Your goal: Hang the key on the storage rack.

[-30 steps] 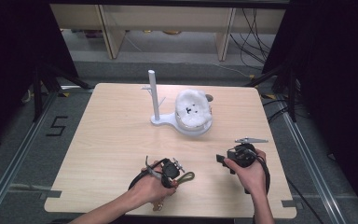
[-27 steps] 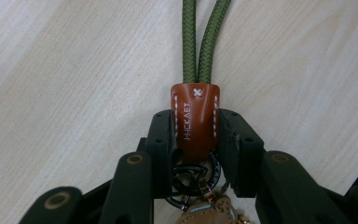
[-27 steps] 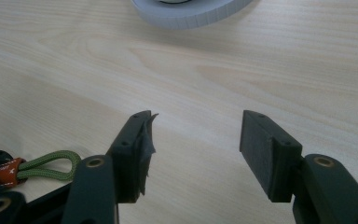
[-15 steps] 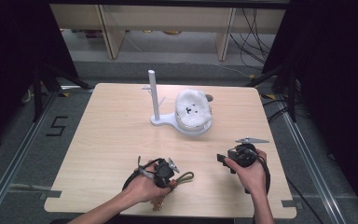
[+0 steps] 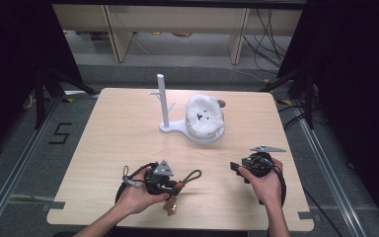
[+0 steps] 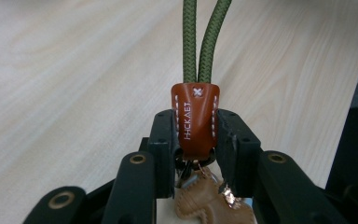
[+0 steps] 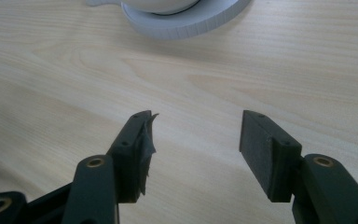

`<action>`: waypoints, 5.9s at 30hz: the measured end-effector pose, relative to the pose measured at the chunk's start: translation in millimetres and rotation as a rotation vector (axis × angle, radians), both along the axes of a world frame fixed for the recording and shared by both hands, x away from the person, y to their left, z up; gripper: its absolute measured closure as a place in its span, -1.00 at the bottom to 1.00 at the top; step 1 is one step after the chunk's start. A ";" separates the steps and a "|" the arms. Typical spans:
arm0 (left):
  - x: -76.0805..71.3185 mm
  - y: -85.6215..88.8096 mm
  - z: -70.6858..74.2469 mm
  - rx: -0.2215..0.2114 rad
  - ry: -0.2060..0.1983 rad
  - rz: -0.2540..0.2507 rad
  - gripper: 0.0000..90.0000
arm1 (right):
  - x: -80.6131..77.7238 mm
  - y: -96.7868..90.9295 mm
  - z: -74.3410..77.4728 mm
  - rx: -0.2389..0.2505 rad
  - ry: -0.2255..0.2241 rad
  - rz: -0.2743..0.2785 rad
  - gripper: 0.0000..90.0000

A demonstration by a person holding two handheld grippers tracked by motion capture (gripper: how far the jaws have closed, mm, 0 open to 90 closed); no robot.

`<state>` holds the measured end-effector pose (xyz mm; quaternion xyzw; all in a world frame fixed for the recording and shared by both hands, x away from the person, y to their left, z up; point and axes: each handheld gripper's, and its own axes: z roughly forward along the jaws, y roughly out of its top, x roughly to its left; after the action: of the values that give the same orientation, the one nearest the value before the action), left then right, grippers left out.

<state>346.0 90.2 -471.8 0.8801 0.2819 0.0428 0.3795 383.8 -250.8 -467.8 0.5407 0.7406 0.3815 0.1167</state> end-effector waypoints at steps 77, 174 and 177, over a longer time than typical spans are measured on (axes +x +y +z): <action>21.0 92.6 40.3 -0.464 -0.370 0.339 0.53 | -2.7 4.5 -5.7 0.019 -0.139 0.002 0.00; 116.9 100.1 57.8 -0.444 -0.381 0.478 0.53 | -4.2 6.5 -5.7 0.045 -0.105 -0.032 -0.03; 119.0 99.9 56.8 -0.444 -0.376 0.481 0.53 | -2.1 3.6 -6.8 0.013 -0.139 -0.015 -0.03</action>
<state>465.0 190.1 -415.0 0.6619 0.4084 0.2296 0.5852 381.6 -247.2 -474.7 0.5192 0.7241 0.4220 0.1675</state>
